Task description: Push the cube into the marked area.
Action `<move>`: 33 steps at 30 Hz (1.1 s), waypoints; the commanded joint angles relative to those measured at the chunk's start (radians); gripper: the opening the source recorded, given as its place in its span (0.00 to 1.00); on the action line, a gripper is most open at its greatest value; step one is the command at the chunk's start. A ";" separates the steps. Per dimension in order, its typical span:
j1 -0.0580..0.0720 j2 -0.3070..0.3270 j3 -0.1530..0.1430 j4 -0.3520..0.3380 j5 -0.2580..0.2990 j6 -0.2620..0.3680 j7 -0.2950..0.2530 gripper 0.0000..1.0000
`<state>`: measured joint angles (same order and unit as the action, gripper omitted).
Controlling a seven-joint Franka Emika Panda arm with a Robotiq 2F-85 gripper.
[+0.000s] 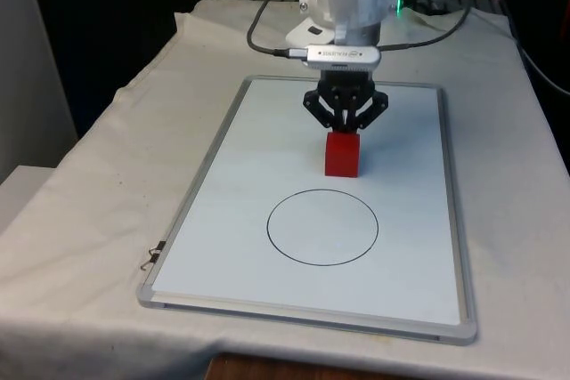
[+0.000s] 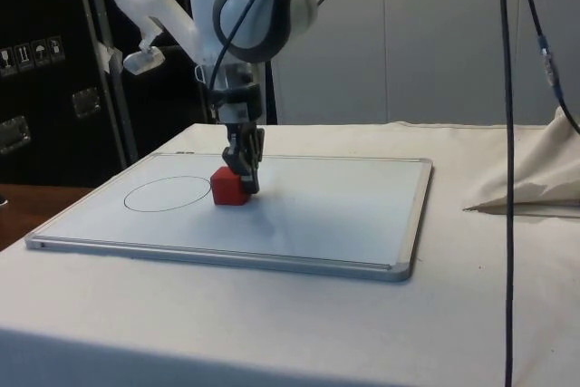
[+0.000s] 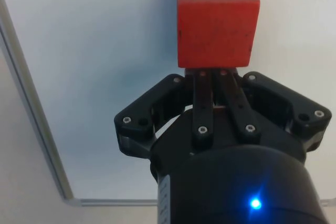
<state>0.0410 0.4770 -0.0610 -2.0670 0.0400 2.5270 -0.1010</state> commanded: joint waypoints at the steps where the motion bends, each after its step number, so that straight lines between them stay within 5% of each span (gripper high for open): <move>1: -0.008 0.012 0.010 0.019 0.018 -0.012 -0.009 0.00; 6: 0.000 0.028 0.000 0.041 0.019 -0.008 -0.001 0.00; 7: -0.007 0.037 0.009 0.057 0.035 -0.019 -0.007 0.00; 16: 0.000 0.064 0.000 0.100 0.052 -0.016 -0.001 0.00; 33: -0.006 0.139 0.004 0.231 0.103 -0.055 0.004 0.00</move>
<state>0.0400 0.6040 -0.0610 -1.8580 0.1340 2.4870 -0.0980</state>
